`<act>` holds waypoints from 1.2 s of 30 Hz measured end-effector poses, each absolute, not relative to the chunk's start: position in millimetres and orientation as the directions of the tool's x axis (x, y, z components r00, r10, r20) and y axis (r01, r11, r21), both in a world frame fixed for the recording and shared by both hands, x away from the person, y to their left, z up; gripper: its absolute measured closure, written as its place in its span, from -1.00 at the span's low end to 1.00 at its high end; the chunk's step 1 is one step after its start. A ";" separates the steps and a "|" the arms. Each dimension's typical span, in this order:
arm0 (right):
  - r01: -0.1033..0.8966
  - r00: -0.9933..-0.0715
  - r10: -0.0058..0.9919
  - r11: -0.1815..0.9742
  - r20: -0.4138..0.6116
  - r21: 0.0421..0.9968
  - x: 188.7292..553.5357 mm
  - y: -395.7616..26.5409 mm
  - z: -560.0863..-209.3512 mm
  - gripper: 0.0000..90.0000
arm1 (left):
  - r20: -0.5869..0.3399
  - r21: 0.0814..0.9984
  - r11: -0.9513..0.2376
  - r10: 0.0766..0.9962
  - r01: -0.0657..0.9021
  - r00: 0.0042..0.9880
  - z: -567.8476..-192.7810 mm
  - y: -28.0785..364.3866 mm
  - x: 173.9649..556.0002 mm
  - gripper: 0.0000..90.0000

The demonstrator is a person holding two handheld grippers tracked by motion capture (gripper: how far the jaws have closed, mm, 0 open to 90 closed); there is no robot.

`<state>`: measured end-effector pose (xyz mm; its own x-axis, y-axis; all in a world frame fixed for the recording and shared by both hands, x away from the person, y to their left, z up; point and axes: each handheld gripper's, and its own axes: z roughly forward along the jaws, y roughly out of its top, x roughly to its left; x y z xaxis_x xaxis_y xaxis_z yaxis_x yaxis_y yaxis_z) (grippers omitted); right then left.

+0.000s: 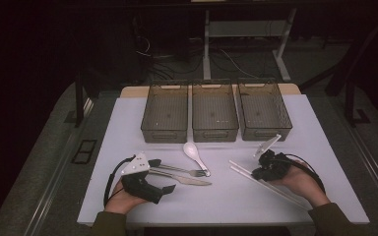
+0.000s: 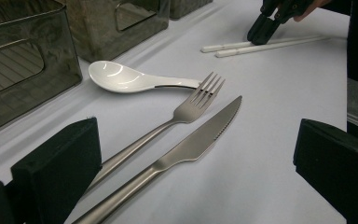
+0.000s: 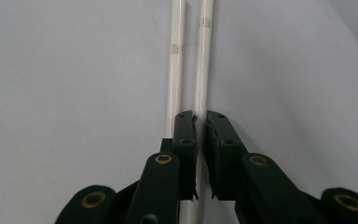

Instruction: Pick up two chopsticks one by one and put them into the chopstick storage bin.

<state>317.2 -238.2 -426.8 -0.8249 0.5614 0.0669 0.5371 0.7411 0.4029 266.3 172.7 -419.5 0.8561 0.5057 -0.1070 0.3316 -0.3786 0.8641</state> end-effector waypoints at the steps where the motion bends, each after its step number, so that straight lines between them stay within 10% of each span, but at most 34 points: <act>1: 0.540 -0.824 0.562 0.744 0.069 0.395 318.2 -237.1 -426.5 0.83 | -0.107 0.864 -0.380 0.505 0.332 0.856 -419.7 172.6 266.5 -1.00; 19: 0.577 -0.817 0.575 0.812 0.053 0.085 344.1 -200.5 -419.3 0.88 | -0.103 0.861 -0.389 0.498 0.328 0.861 -420.4 169.6 266.8 -1.00; 36: 0.570 -0.804 0.586 0.710 0.101 0.414 344.6 -228.9 -382.5 0.88 | -0.106 0.865 -0.382 0.494 0.325 0.863 -419.7 169.0 265.7 -1.00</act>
<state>344.6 -228.9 -382.5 -0.8039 0.5862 0.1009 0.5696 0.7098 0.4143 265.7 169.0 -419.7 0.8628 0.4943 -0.1058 0.3250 -0.3821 0.8651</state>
